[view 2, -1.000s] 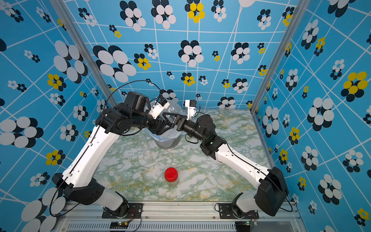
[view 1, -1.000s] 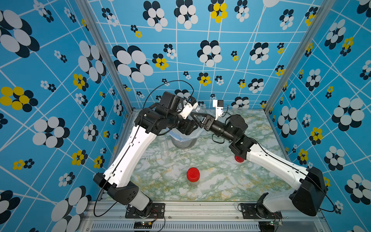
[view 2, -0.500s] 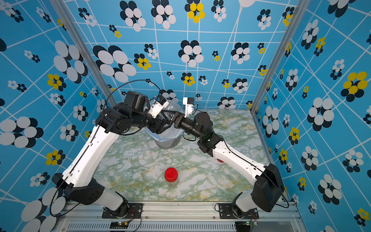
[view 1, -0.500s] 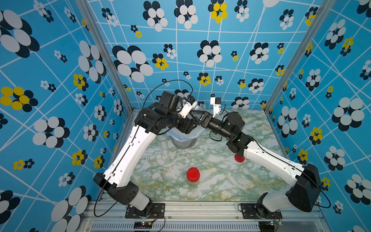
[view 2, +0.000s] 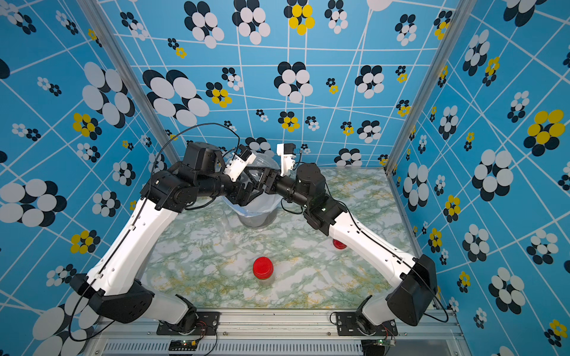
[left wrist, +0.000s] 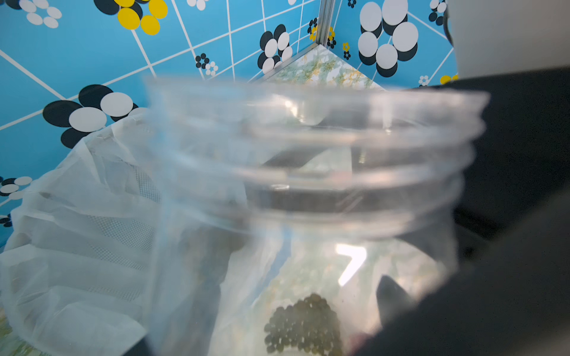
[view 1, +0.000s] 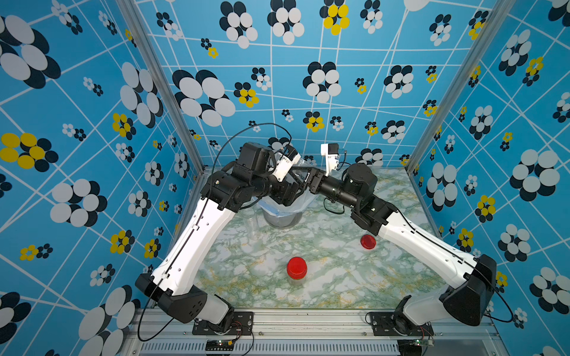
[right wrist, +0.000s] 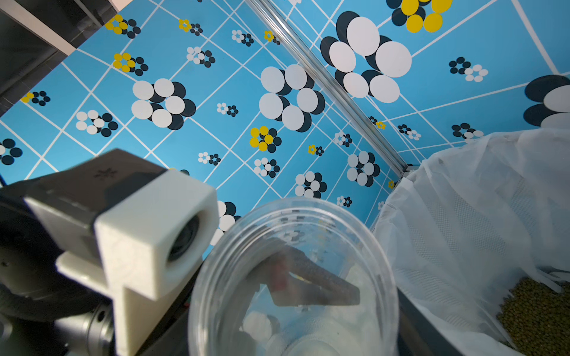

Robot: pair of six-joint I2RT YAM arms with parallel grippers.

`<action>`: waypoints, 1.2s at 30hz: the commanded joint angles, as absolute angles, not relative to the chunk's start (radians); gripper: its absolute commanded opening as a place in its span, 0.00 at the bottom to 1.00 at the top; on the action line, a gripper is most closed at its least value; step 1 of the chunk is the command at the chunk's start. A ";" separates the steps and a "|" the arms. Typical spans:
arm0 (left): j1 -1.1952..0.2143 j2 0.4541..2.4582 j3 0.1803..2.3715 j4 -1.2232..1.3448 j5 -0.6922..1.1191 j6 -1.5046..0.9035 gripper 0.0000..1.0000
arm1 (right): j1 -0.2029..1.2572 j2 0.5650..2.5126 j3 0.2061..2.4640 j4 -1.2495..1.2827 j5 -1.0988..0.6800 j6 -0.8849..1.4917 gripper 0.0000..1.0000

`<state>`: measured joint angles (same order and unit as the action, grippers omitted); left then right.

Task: Empty moldy mung beans from jars
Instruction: Pour the moldy mung beans from the jar into the trash bin.

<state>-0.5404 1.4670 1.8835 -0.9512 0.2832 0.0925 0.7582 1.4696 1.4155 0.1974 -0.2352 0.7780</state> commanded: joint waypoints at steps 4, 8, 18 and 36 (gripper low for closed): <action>-0.508 1.408 1.816 -0.906 0.286 0.051 0.89 | 0.746 1.466 1.504 0.017 -0.091 0.634 0.50; -0.499 1.386 1.794 -0.906 0.269 0.048 0.94 | 0.747 1.489 1.581 -0.058 -0.071 0.573 0.49; -0.486 1.115 1.564 -0.770 -0.056 -0.020 0.98 | 0.754 1.829 2.302 -0.779 0.060 0.127 0.47; -0.486 0.847 1.204 -0.686 -0.376 -0.070 1.00 | 0.946 2.214 2.507 -0.751 0.928 -0.769 0.48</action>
<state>-0.4965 0.8593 1.2282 -0.7273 -0.3080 -0.0536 0.9310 2.2097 2.5408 -0.8463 0.7120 -0.5331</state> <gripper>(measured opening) 0.996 0.745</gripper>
